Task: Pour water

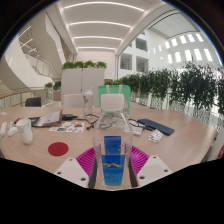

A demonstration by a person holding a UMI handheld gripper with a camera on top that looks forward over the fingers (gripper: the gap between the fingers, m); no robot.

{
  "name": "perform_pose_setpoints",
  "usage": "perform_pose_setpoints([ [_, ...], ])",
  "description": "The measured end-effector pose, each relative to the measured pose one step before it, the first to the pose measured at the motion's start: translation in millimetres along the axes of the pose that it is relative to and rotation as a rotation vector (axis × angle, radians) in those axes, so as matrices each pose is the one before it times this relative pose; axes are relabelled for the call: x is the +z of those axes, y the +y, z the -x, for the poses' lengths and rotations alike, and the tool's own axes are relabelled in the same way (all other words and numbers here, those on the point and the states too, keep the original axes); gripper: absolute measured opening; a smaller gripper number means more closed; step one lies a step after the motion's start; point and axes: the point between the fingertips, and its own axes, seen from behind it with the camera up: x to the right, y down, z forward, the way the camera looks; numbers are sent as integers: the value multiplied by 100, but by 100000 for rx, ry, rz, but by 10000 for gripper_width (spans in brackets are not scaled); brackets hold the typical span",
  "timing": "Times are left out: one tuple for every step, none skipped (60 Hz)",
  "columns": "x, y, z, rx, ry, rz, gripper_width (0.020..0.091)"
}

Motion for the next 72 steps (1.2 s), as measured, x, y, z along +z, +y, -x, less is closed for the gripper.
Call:
perform_pose_setpoints([
  [53, -113, -51, -5, 503, -637, 478],
  [16, -104, -138, 219, 981, -706, 477],
  [12, -16, -97, 550, 984, -515, 476],
  [43, 17, -24, 828, 770, -440, 465],
  [8, 6, -1, 695, 543, -411, 463],
  [-51, 58, 47, 390, 464, -395, 461],
  [34, 27, 1, 461, 396, -64, 462],
  [63, 28, -29, 501, 380, 180, 462],
  [76, 59, -14, 543, 266, 437, 463],
  [101, 57, -19, 755, 254, 569, 452],
  [-60, 87, -38, 725, 178, 812, 443],
  [-49, 53, -54, 993, -153, 791, 443],
  [8, 29, 23, 1042, -184, 1013, 430],
  [61, 18, 73, 1054, -376, 1153, 428],
  [59, 18, 82, 1005, -509, 1190, 414],
  [68, 11, 101, 441, -651, 1190, 409],
  [288, 105, 344, 735, -704, 1537, 408],
  [-134, -46, 17, 310, -607, 972, 393],
  [24, -126, 149, 172, -824, 995, 385],
  [-34, -303, 78, -177, -389, 480, 372],
  [21, -336, 89, -862, -320, 398, 384],
  [-55, -387, 149, -1652, -230, 475, 384],
  [105, -455, 291, -2096, -322, 664, 384],
  [-406, -482, 384, -2725, 320, -191, 383],
  [-73, -662, 229, -3056, -115, -279, 384],
  [-43, -781, 355, -3239, -236, -374, 379],
  [-5, -806, 427, -3623, -342, -397, 359],
  [-28, -962, -66, -3092, -668, -241, 358],
  [-93, -697, 846, -4055, 851, -222, 358],
  [3, -796, 356, -4192, 541, 241, 357],
  [4, -801, 415, -4516, 470, 302, 357],
  [-3, -942, 540, -4917, 166, -186, 357],
  [100, -1100, 113, -5153, -945, -611, 357],
  [74, -1272, 497, -5670, -743, -935, 359],
  [263, -726, 1604, -5470, 262, -1898, 359],
  [34, -1174, 621, -6289, -13, -1131, 359],
  [108, -1148, 577, -6510, 310, -842, 358],
  [189, -1150, 657, -6739, 746, -507, 358],
  [138, -1096, 535, -6629, 496, -509, 358],
  [-153, -1219, -813, -6803, -806, -378, 358],
  [110, -1149, 515, -6436, 904, -689, 357],
  [781, -1070, 1202, -6031, 974, -934, 357],
  [295, -1072, 536, -6131, 824, -760, 357],
  [264, -1076, 394, -6448, 806, -540, 356],
  [366, -952, 418, -6682, 925, -149, 356],
  [346, -829, 372, -6921, 815, 328, 356],
  [300, -748, 316, -6838, 743, 586, 354],
  [276, -729, 265, -6171, 785, 548, 355],
  [-509, -350, -613, -5767, -195, 196, 354],
  [711, -658, 571, -4960, 517, 186, 354],
  [310, -703, 466, -5628, 141, 688, 354],
  [285, -642, 416, -5825, 170, 666, 357],
  [236, -529, 174, -5909, 793, 607, 356],
  [286, -570, 92, -6191, 1078, 487, 358],
  [265, -512, -14, -6518, 1267, 383, 357],
  [-696, 112, -439, -6766, 568, 266, 357],
  [738, -393, -45, -5922, 744, -406, 357],
  [139, -511, 138, -5935, 463, 65, 357],
  [164, -380, 109, -5116, 70, 205, 357],
  [139, -191, 143, -4204, -168, 722, 358],
  [119, -36, 96, -3440, -358, 1244, 358],
  [124, 136, -91, -2889, -899, 1117, 357],
  [189, -84, 50, -2327, -469, 972, 357],
  [129, -41, 59, -2587, -512, 992, 355],
  [78, -35, 28, -2944, -422, 997, 356],
  [53, -13, -24, -3352, -145, 987, 357],
  [9, -67, -124, -3393, 242, 662, 357],
  [-32, -194, -242, -3089, 630, 73, 359],
  [-795, -57, -247, -2913, 492, -414, 357],
  [441, -390, -262, -2136, 560, -509, 358],
  [-4, -254, -154, -2009, 675, -320, 357],
  [-33, -252, -66, -1652, 206, -232, 358],
])
